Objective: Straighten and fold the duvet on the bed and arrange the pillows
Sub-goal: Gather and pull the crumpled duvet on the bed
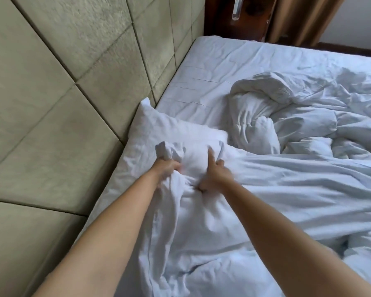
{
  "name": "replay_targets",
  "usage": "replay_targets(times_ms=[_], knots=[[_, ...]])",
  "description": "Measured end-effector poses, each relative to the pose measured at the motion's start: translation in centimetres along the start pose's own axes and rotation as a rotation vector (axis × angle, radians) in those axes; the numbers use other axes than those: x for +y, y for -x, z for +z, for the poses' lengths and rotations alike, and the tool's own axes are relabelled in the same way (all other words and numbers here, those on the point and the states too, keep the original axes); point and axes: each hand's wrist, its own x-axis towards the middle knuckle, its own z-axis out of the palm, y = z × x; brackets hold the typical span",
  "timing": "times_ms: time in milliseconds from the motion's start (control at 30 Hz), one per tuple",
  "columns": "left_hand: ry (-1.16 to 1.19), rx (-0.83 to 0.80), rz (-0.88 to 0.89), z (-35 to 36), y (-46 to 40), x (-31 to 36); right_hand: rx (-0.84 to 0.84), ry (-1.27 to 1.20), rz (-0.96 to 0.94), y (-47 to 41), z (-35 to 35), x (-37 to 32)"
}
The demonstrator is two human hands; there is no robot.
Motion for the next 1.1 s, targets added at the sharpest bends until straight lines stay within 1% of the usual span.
replay_targets(times_ms=[67,133,167,233,300,400,467,533,567,633,733,800,867,967,1033,1100], knots=[[0.035,0.017,0.049,-1.0,0.8,-0.5,-0.005,-0.075,0.043,0.9,0.6,-1.0],[0.130,0.056,0.067,-3.4,1.9,-0.8,0.096,-0.139,0.017,2.0,0.6,-3.3],[0.198,0.095,0.083,-5.0,2.7,-0.9,0.140,-0.157,-0.029,2.8,0.4,-5.1],[0.342,0.234,0.133,-9.1,4.8,-1.0,0.192,-0.183,-0.162,4.5,-0.2,-9.9],[0.489,0.396,0.181,-13.7,7.1,-1.3,0.221,-0.190,-0.333,6.0,-0.7,-15.6],[0.646,0.537,0.238,-19.7,10.6,-2.0,0.316,-0.245,-0.598,8.5,-1.2,-23.8],[0.706,0.665,0.256,-22.3,11.9,-3.1,0.356,-0.226,-0.742,10.1,-0.8,-27.4],[0.764,0.806,0.226,-23.7,12.2,-5.3,0.319,-0.157,-0.826,10.8,0.7,-29.4],[0.755,0.857,0.182,-23.9,12.0,-6.9,0.280,-0.120,-0.846,10.7,2.0,-29.6],[0.670,0.874,0.078,-23.3,11.2,-10.7,0.139,-0.015,-0.829,9.6,5.9,-28.7],[0.437,0.756,-0.138,-20.9,9.3,-16.2,-0.173,0.229,-0.731,7.9,11.9,-24.8],[0.205,0.695,-0.228,-19.6,8.0,-19.0,-0.307,0.306,-0.703,7.0,14.5,-22.3],[0.012,0.704,-0.207,-18.6,6.8,-20.6,-0.372,0.315,-0.712,6.3,15.9,-20.8],[-0.154,0.708,-0.034,-17.7,5.3,-21.5,-0.383,0.266,-0.725,5.3,16.8,-20.1],[-0.177,0.711,0.066,-17.5,3.8,-22.1,-0.366,0.219,-0.736,4.8,17.6,-19.7],[-0.165,0.708,0.081,-17.4,2.3,-22.9,-0.355,0.176,-0.738,4.3,18.6,-19.2]])
